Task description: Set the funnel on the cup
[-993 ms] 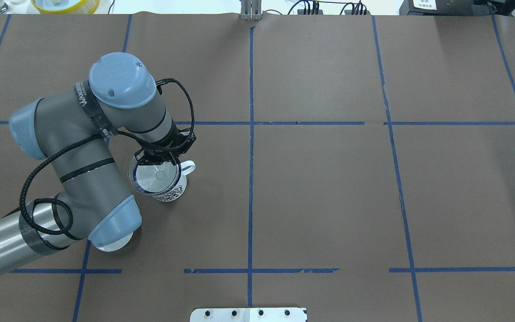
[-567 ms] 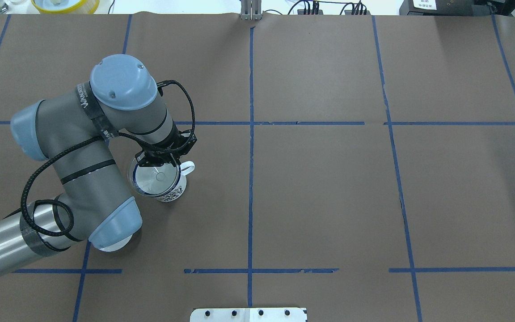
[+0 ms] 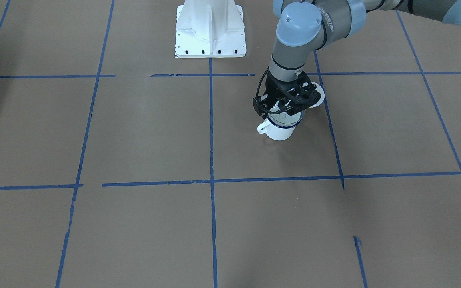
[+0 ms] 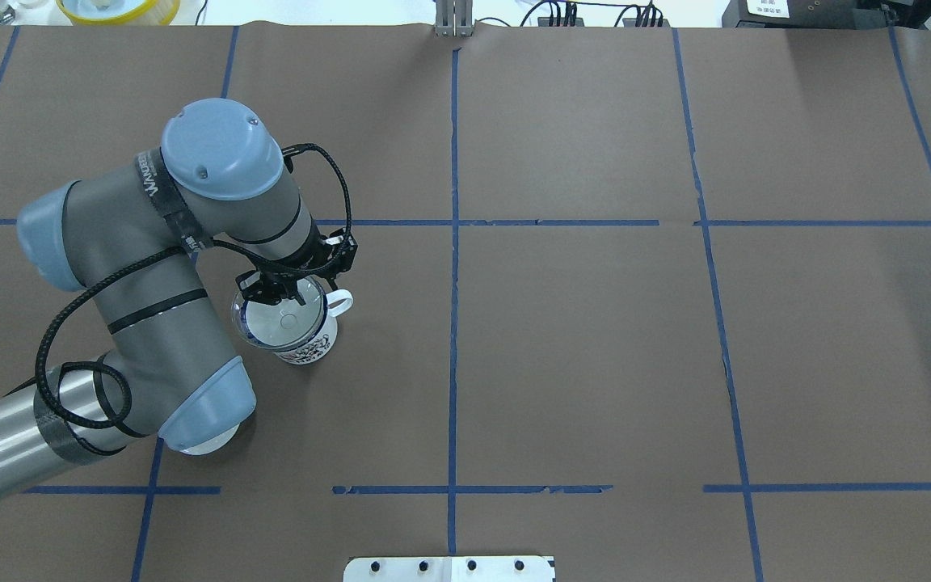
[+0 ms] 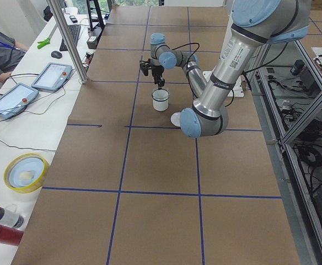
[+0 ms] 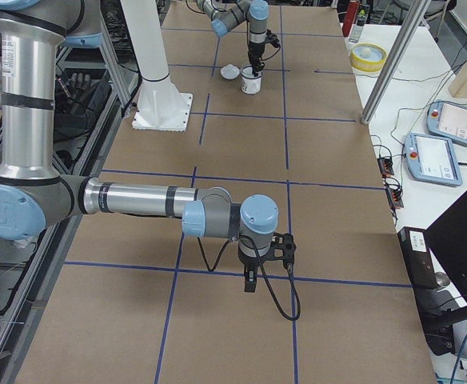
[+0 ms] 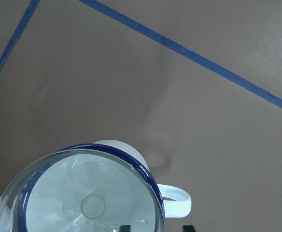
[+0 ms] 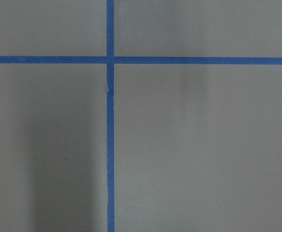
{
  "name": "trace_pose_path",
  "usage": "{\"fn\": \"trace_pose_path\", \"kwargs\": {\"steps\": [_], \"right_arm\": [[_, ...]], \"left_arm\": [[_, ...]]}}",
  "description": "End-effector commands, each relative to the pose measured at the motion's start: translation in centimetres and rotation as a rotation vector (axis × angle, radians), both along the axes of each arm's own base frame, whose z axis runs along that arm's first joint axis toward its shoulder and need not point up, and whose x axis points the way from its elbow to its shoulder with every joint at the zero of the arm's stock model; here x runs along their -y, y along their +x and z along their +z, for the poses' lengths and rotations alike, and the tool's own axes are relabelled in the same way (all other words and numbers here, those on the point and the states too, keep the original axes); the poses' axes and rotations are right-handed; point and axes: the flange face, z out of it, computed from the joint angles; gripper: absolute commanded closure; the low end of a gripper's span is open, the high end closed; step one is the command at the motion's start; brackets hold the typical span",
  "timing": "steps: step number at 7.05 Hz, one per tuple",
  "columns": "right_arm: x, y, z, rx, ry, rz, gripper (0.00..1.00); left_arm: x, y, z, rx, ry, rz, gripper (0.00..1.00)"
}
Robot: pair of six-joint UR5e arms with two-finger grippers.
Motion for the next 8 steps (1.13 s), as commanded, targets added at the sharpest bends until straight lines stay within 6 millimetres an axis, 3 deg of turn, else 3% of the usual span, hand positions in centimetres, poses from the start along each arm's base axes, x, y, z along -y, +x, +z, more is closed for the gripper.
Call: {"fn": "trace_pose_path", "kwargs": {"steps": [1,3,5,7,8], "right_arm": [[0.0,0.0,0.0,0.000,0.000,0.000,0.00],[0.0,0.0,0.1,0.000,-0.001,0.000,0.00],[0.0,0.0,0.1,0.000,-0.001,0.000,0.00],[0.0,0.0,0.1,0.000,-0.001,0.000,0.00],[0.0,0.0,0.1,0.000,-0.001,0.000,0.00]], "left_arm": [[0.2,-7.5,-0.9,-0.039,0.186,0.056,0.00],[3.1,-17.2,3.0,0.005,0.353,0.147,0.00],[5.2,-26.4,9.7,0.048,0.446,0.261,0.00],[5.0,-35.7,17.2,0.108,0.512,0.359,0.00],[4.5,-41.2,22.3,0.143,0.520,0.395,0.00]]}}
